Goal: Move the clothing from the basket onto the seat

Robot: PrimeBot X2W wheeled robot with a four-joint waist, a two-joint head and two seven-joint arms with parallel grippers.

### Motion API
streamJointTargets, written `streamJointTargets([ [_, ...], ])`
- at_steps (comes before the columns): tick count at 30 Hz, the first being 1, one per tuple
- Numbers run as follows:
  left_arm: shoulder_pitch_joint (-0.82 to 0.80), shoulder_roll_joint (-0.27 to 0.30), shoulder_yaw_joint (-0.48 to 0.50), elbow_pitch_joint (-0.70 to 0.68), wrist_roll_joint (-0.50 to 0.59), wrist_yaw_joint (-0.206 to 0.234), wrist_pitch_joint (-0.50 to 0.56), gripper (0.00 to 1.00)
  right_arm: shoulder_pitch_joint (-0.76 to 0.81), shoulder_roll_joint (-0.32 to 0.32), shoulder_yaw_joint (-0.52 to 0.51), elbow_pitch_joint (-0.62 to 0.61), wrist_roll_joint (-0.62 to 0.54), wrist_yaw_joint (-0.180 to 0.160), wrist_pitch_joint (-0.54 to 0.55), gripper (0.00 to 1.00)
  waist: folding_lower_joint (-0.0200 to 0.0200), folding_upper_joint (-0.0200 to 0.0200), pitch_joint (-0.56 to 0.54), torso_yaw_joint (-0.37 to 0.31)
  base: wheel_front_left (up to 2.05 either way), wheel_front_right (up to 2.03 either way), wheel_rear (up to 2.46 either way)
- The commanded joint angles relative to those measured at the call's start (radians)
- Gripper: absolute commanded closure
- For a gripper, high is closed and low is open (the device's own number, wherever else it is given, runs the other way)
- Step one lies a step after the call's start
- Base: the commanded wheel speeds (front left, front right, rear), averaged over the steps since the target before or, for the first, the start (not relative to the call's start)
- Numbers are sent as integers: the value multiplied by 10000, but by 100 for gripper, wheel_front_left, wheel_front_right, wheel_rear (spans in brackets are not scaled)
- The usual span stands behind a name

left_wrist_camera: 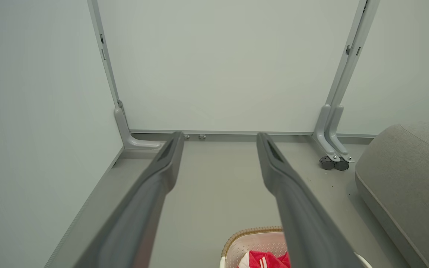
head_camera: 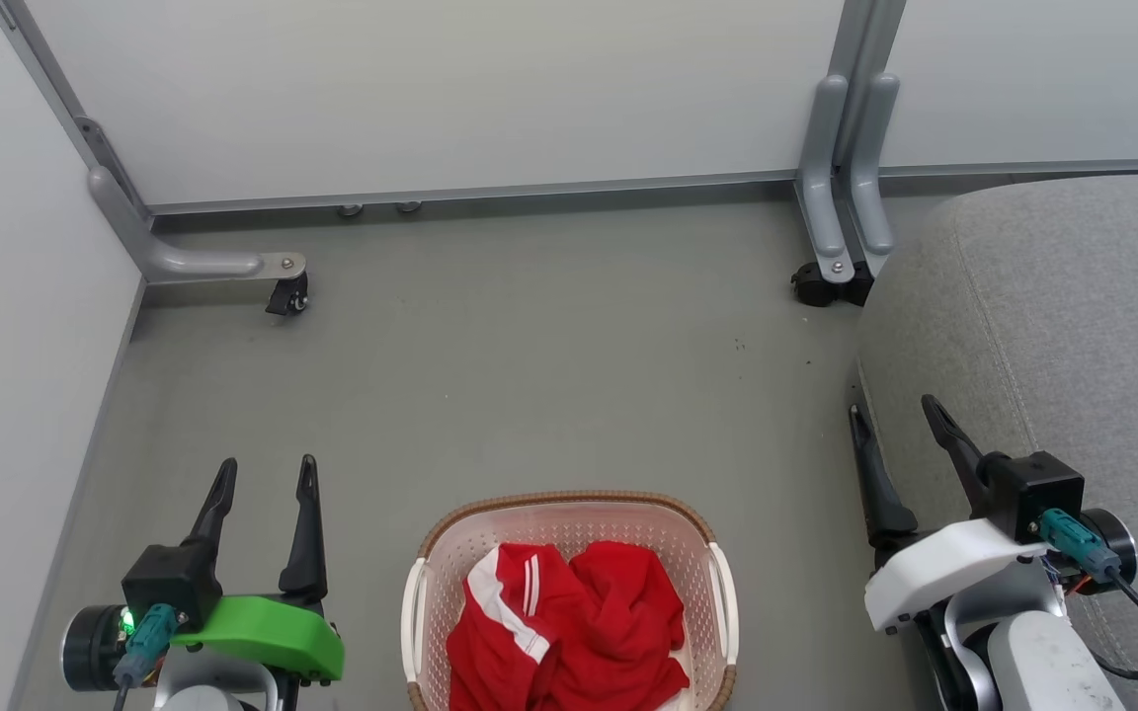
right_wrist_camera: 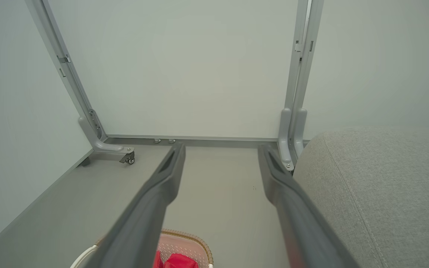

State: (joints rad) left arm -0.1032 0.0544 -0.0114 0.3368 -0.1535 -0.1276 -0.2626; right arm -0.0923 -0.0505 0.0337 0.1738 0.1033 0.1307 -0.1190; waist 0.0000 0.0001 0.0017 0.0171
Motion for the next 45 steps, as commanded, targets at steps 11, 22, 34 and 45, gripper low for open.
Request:
streamJointTargets([
  [11,-241,-12,-21,71,116,-41,-32,0,-116,-3,-15,-83,51,2,1,0,0,-1,107,-14,0,0,0],
  [22,-1346,-25,-2077,1672,-448,-42,-10,0,-711,-7,86,-596,-27,2,16,0,0,-1,1241,-103,0,0,0],
  [34,-3879,-19,-4482,4201,-1863,-42,569,0,-2115,-5,368,-1505,127,2,-203,0,0,-1,3887,-689,0,0,0],
  [45,-6146,-9,-5850,6633,-2438,-41,1881,0,-3204,-4,534,-1998,200,2,-567,0,0,-1,6287,-1331,0,0,0],
])
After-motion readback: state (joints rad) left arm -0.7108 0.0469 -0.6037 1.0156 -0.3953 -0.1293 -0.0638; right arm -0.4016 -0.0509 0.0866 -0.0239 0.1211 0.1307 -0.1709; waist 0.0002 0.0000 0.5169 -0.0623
